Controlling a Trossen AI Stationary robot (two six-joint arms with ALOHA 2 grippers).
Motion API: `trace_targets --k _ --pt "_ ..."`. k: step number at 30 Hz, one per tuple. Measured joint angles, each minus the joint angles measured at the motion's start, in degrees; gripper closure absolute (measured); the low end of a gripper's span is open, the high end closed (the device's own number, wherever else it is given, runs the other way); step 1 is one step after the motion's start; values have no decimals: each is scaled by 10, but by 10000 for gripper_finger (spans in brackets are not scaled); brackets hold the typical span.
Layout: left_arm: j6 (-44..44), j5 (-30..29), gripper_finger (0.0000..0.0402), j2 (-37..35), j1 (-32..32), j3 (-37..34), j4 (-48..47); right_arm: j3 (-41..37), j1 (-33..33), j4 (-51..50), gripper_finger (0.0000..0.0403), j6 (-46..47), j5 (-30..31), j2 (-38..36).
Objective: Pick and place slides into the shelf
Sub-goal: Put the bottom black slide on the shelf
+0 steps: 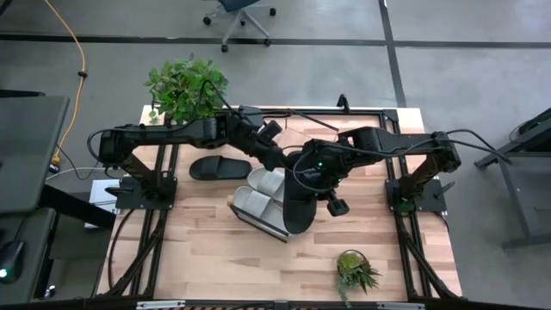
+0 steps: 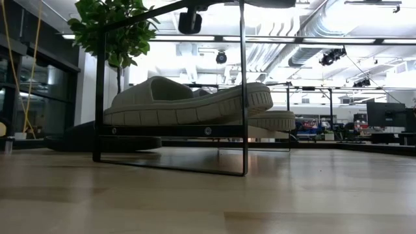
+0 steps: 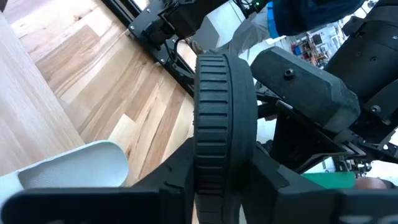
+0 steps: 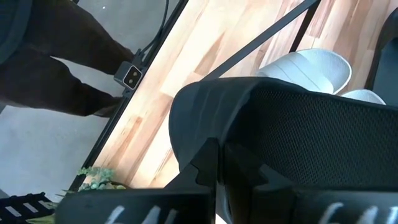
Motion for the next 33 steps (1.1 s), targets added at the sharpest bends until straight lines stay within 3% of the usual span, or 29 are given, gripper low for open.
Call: trace_targets --k 12,17,28,33 --pt "0 0 327 0 0 0 0 0 0 3 403 0 2 0" --pt "0 -2 336 0 0 0 0 0 0 10 401 10 32 0" --pt "1 -17 337 0 0 0 -9 0 -6 30 296 36 114 -4" --pt "1 -21 336 0 -1 0 -22 -1 -7 58 275 41 202 -29"
